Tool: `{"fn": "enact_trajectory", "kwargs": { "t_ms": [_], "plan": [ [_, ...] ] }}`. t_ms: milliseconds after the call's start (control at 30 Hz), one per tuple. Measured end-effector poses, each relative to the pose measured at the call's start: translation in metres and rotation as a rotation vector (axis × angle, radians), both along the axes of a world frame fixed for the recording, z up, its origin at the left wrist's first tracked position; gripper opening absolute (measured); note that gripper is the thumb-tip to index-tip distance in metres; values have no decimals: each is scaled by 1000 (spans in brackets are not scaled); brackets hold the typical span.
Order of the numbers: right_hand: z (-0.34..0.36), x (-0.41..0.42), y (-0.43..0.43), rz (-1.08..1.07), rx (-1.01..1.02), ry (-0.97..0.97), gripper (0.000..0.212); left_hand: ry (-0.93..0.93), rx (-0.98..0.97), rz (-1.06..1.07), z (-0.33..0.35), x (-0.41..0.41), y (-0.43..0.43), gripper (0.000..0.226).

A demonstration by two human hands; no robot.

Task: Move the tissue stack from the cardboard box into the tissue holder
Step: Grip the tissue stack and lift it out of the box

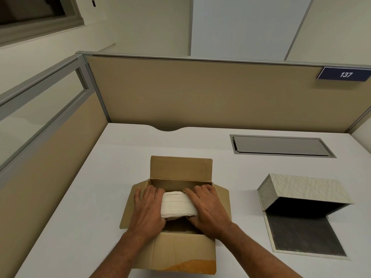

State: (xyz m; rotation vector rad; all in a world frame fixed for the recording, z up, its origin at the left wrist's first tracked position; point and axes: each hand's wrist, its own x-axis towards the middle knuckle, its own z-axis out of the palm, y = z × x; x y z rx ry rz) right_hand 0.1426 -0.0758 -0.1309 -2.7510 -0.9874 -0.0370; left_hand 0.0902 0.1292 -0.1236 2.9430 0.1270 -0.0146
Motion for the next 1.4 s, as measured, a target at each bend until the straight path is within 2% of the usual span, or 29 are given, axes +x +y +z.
{"fn": "enact_trajectory", "kwargs": {
  "t_ms": [100, 167, 267, 433, 500, 633, 833, 967, 1133, 1400],
  "plan": [
    [1, 2, 0, -62, -15, -7, 80, 0, -19, 8, 0, 3, 0, 76],
    [1, 3, 0, -96, -25, -23, 73, 22, -16, 12, 1, 5, 0, 80],
    [1, 3, -1, -129, -16, -18, 64, 5, -4, -11, 3, 5, 2, 69],
    [3, 9, -3, -96, -1, -34, 61, -106, -147, -18, 1, 2, 6, 64],
    [4, 10, -8, -77, 71, 7, 63, -150, -187, -17, 1, 1, 6, 65],
    [10, 8, -15, -116, 346, 213, 74, -219, -275, 13, 3, -3, 4, 69],
    [21, 16, -24, -217, 591, 476, 84, -261, -582, 113, 12, -8, 4, 89],
    [30, 23, -26, -237, 669, 553, 89, -271, -769, 149, 21, -9, 10, 93],
    [44, 27, -26, -287, 868, 646, 88, -325, -992, 225, 32, -1, 8, 90],
    [64, 25, -22, -312, 984, 628, 84, -368, -1104, 261, 57, 8, 6, 74]
  ]
}}
